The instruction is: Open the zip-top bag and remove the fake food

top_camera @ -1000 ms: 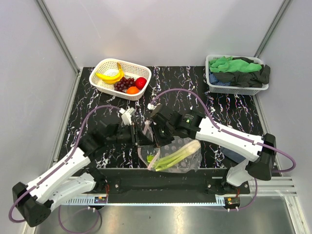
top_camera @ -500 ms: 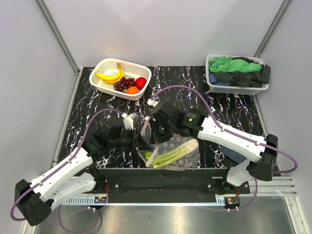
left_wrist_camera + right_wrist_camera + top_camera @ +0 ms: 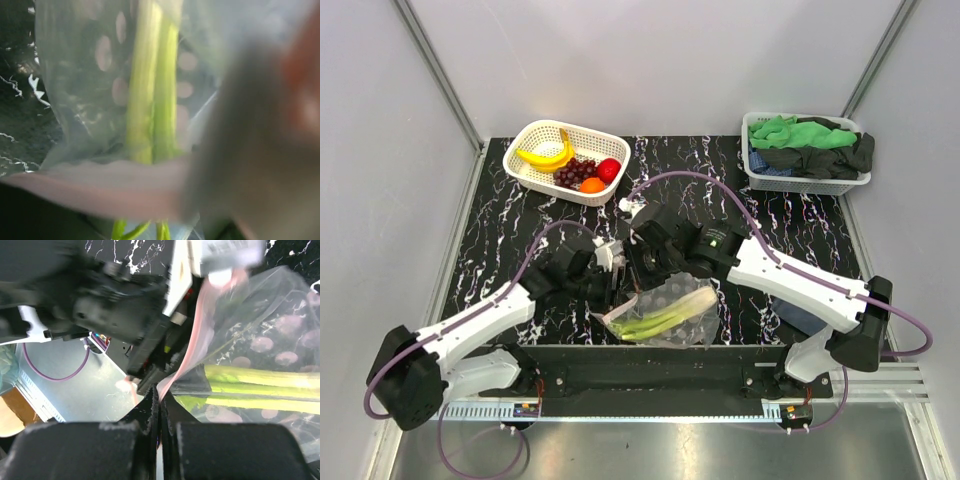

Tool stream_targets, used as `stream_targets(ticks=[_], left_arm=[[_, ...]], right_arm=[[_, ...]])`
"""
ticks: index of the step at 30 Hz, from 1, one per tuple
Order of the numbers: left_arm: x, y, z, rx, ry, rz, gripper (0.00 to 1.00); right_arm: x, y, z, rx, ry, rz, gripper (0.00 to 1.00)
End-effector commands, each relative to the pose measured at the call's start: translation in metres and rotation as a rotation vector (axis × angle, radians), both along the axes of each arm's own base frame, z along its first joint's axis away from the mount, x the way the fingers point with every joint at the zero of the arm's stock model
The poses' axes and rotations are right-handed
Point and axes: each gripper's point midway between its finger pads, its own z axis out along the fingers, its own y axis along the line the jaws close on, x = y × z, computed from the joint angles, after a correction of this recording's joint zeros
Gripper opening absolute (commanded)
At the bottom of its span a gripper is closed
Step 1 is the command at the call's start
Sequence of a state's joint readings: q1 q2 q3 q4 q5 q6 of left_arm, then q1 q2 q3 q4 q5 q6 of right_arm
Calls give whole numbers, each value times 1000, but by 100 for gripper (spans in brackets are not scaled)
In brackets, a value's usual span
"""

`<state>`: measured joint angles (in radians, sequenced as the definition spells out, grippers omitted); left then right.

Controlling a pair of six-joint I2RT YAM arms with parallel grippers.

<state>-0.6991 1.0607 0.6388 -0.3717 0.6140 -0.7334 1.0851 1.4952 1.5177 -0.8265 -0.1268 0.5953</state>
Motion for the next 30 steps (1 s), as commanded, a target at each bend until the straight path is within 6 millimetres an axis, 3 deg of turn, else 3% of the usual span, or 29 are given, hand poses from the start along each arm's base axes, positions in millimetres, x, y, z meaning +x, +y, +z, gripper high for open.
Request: stream_targets(ticks=[1, 4, 10, 13, 14, 17, 18, 20, 26, 30], left_arm=[[-16, 1, -5, -2, -8, -157, 66], [-25, 7, -9, 15, 13, -196, 73], [-43, 6, -7, -28, 107, -271, 73], [-47, 2, -2, -58, 140, -301, 62], [-46, 1, -1, -61, 143, -298, 45], [-39, -4, 9, -70, 120, -282, 25], [-37, -5, 11, -71, 114, -275, 12], [-29, -9, 22, -77, 81, -251, 0], [1, -15, 51, -51, 18, -67, 0], [19, -26, 89, -109, 9, 44, 0]], right_arm=[[8, 4, 36, 115, -62, 32, 0], [7, -5, 33, 114, -67, 43, 0], [6, -19, 24, 114, -53, 49, 0], [4, -19, 19, 112, -41, 52, 0], [3, -19, 17, 112, -36, 52, 0], [2, -18, 16, 122, -33, 52, 0], [3, -18, 16, 123, -32, 46, 0], [3, -21, 14, 118, -34, 38, 0], [0, -33, 6, 93, -25, 5, 0], [-6, -39, -4, 79, 0, -8, 0]])
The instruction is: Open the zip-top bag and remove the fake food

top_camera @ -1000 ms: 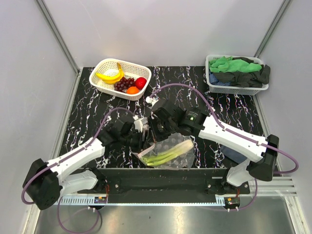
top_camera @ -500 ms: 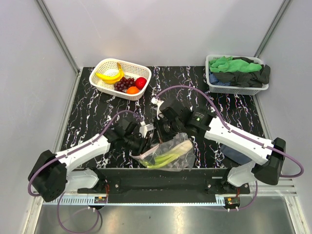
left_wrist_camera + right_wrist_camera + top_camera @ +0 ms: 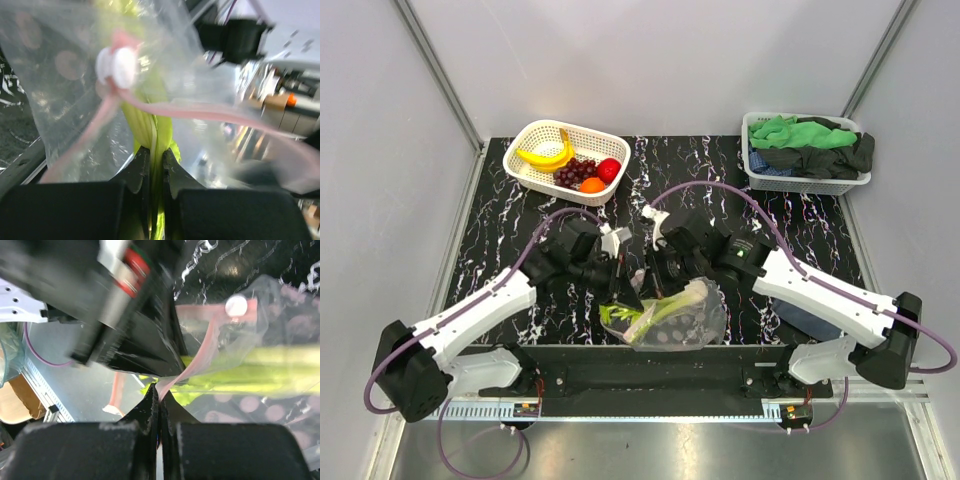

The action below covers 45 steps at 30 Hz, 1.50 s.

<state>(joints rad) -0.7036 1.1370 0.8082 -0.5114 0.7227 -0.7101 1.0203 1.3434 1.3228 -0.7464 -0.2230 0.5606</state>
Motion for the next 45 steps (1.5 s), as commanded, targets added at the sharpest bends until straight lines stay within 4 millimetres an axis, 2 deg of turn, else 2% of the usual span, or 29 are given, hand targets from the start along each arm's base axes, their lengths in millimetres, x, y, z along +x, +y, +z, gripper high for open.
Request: stream_targets(ticks=[1, 3, 4, 8, 11, 15, 19, 22, 27, 30, 31, 32, 33, 34, 35, 36, 37, 38, 39, 41, 42, 44, 45], left_arm=[[28, -15, 58, -83, -38, 158, 0], [32, -19, 65, -92, -28, 163, 0], [33, -22, 76, -110, -35, 157, 0], [39, -15, 70, -28, -63, 165, 0], [34, -11, 71, -42, -58, 135, 0], [15, -9, 86, -112, -52, 48, 0], [-11, 2, 119, -222, -117, -18, 0], [-27, 8, 129, -268, -111, -59, 0], [-50, 31, 153, -317, -166, -18, 0], [-61, 45, 163, -316, -198, 10, 0], [-64, 49, 175, -330, -235, 17, 0], [-67, 54, 177, -315, -242, 34, 0], [-62, 58, 181, -295, -289, 66, 0], [-62, 65, 204, -312, -359, 91, 0], [-62, 72, 203, -269, -363, 122, 0], [-47, 80, 207, -214, -437, 201, 0], [-42, 89, 224, -206, -494, 252, 0], [-38, 97, 223, -156, -505, 293, 0], [-19, 104, 222, -91, -548, 371, 0], [-6, 112, 234, -70, -603, 438, 0], [13, 114, 233, -15, -618, 502, 0], [32, 116, 247, -2, -674, 564, 0], [47, 123, 251, 36, -706, 631, 0]], right_arm=[[1, -9, 2, 17, -11, -36, 0], [-1, -12, -3, 10, 0, -39, 0], [0, -13, -4, 6, -3, -47, 0], [2, -18, -3, 0, -29, -66, 0], [11, -30, -13, -65, -42, -132, 0], [23, -42, -23, -130, -50, -217, 0], [32, -51, -32, -169, -64, -260, 0], [42, -56, -36, -182, -61, -286, 0], [64, -78, -46, -232, -51, -353, 0], [70, -89, -56, -263, -42, -364, 0], [74, -93, -59, -272, -37, -373, 0], [75, -93, -59, -273, -36, -363, 0], [76, -94, -60, -277, -38, -361, 0], [80, -94, -60, -279, -37, -364, 0], [81, -94, -60, -284, -39, -356, 0], [84, -93, -61, -285, -36, -356, 0], [86, -93, -61, -285, -36, -355, 0], [84, -89, -60, -273, -24, -339, 0], [84, -86, -60, -269, -17, -331, 0], [81, -80, -59, -248, 4, -306, 0], [81, -77, -57, -234, 9, -297, 0], [77, -71, -55, -211, 34, -276, 0], [75, -69, -53, -198, 35, -271, 0]])
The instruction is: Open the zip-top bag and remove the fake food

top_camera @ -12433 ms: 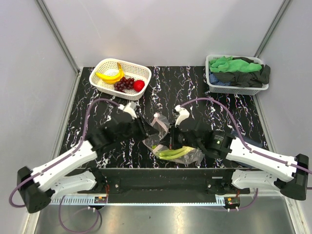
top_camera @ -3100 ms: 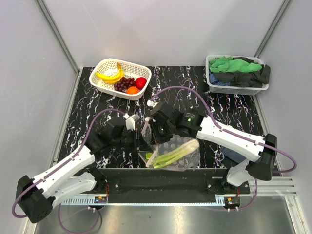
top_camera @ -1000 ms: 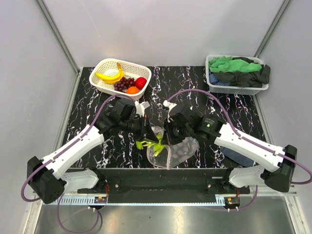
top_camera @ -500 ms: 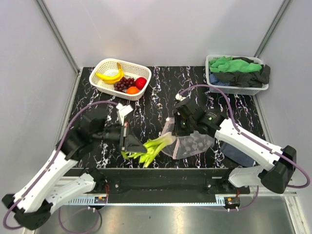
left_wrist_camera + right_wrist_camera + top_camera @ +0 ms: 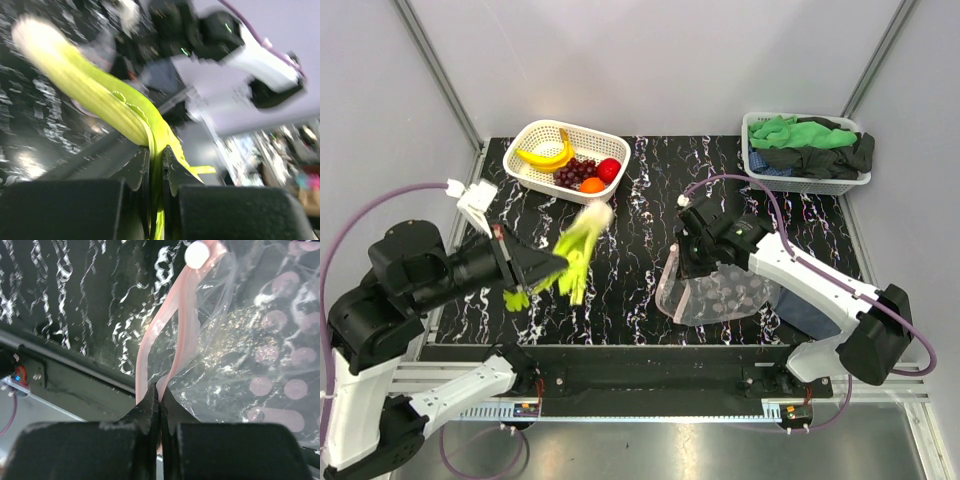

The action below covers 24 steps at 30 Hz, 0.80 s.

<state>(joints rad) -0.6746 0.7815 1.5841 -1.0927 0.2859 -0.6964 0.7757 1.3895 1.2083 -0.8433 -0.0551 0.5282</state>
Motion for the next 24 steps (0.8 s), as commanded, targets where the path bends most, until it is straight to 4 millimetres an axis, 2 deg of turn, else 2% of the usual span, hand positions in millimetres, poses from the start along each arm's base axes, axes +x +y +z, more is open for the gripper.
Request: stream_targets(ticks=[1, 2, 3, 4, 7, 8, 9, 10, 11, 12, 13, 14, 15, 17, 18, 19, 20, 21, 23, 24], left_arm=[[85, 13, -2, 162, -75, 316, 0], [96, 13, 11, 160, -120, 347, 0], [112, 20, 14, 181, -136, 423, 0], [133, 14, 8, 221, -123, 450, 0], [176, 21, 24, 211, -156, 559, 0], [198, 18, 13, 227, -111, 590, 0], [213, 32, 13, 224, -94, 661, 0], [224, 36, 9, 228, -73, 694, 0], [245, 36, -5, 246, -37, 730, 0], [259, 46, -8, 262, -37, 785, 0], [271, 47, -16, 283, -38, 801, 0], [286, 48, -13, 286, -81, 814, 0], [304, 53, -27, 332, -70, 849, 0], [326, 62, -28, 369, -103, 899, 0], [342, 61, -44, 405, -89, 900, 0], [353, 63, -42, 402, -109, 913, 0], [363, 70, -46, 433, -119, 932, 0], [375, 72, -60, 467, -107, 939, 0], [393, 80, -65, 507, -135, 966, 0], [405, 80, -79, 537, -129, 962, 0]], right_arm=[[-1, 18, 25, 106, -5, 52, 0], [-4, 19, 26, 118, 5, 59, 0], [-6, 20, 27, 131, 5, 64, 0], [-7, 21, 28, 138, 9, 69, 0], [-14, 22, 32, 168, 19, 84, 0], [-15, 23, 33, 175, 19, 88, 0], [-16, 23, 36, 186, 13, 92, 0], [-17, 24, 37, 192, 14, 97, 0], [-17, 24, 39, 197, 13, 98, 0], [-18, 25, 41, 207, 10, 102, 0], [-19, 27, 42, 220, 17, 110, 0], [-21, 28, 43, 228, 21, 115, 0], [-21, 31, 45, 246, 21, 119, 0], [-30, 38, 52, 305, 55, 140, 0], [-30, 44, 59, 346, 53, 151, 0], [-38, 50, 64, 385, 80, 184, 0], [-37, 54, 72, 411, 76, 195, 0], [-38, 55, 75, 422, 83, 199, 0], [-40, 60, 87, 455, 82, 219, 0], [-40, 62, 91, 468, 89, 219, 0]])
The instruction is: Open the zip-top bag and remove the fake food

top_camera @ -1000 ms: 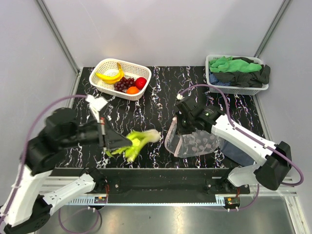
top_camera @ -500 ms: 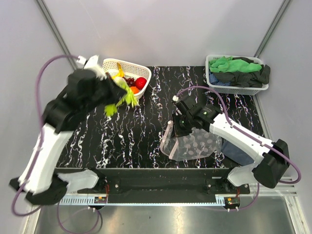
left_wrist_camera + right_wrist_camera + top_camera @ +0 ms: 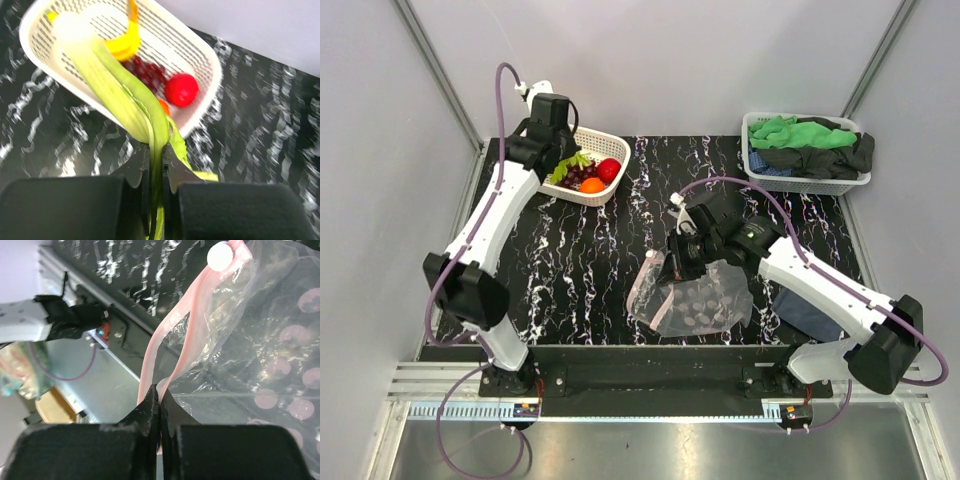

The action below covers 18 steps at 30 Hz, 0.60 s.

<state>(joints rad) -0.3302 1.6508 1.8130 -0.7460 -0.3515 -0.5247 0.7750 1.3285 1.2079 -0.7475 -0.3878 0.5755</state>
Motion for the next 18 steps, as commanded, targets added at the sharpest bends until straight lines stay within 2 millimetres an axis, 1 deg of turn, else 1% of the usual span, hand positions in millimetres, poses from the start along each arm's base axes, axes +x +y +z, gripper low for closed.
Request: stream_targets(ticks=[1, 2, 3, 4, 6, 7, 8, 9, 10, 11, 12, 13, 14, 15, 16, 18], left_arm=[[57, 22, 31, 105, -186, 71, 0], [65, 23, 36, 98, -201, 68, 0], [72, 25, 31, 102, -196, 71, 0], [83, 23, 16, 112, -172, 73, 0], [97, 23, 6, 110, -161, 76, 0], [109, 20, -17, 120, -127, 70, 0], [115, 20, -25, 121, -117, 77, 0], [120, 20, -27, 114, -117, 86, 0], [129, 17, -49, 107, -86, 98, 0], [134, 17, -53, 108, -83, 109, 7], [138, 17, -55, 106, -86, 120, 32], [141, 18, -58, 104, -84, 138, 35], [145, 18, -66, 108, -75, 141, 40], [146, 17, -65, 103, -77, 143, 54], [147, 15, -67, 102, -72, 137, 66], [145, 11, -65, 95, -59, 109, 81]], right_arm=[[-7, 21, 51, 180, -3, 66, 0], [-7, 24, 58, 200, -6, 71, 0], [-9, 26, 62, 219, 5, 80, 0], [-9, 27, 65, 225, 5, 81, 0], [-8, 27, 72, 237, -12, 79, 0], [-8, 27, 74, 240, -11, 75, 0], [-8, 27, 76, 245, -9, 71, 0], [-8, 27, 78, 250, 4, 63, 0], [-8, 27, 80, 256, 6, 61, 0], [-8, 29, 84, 265, 7, 60, 0], [-10, 29, 88, 275, 9, 66, 0], [-11, 28, 95, 288, -2, 67, 0], [-11, 27, 98, 292, -5, 62, 0], [-11, 26, 101, 293, -12, 57, 0], [-12, 25, 106, 301, -20, 56, 0], [-11, 23, 109, 306, -22, 52, 0]])
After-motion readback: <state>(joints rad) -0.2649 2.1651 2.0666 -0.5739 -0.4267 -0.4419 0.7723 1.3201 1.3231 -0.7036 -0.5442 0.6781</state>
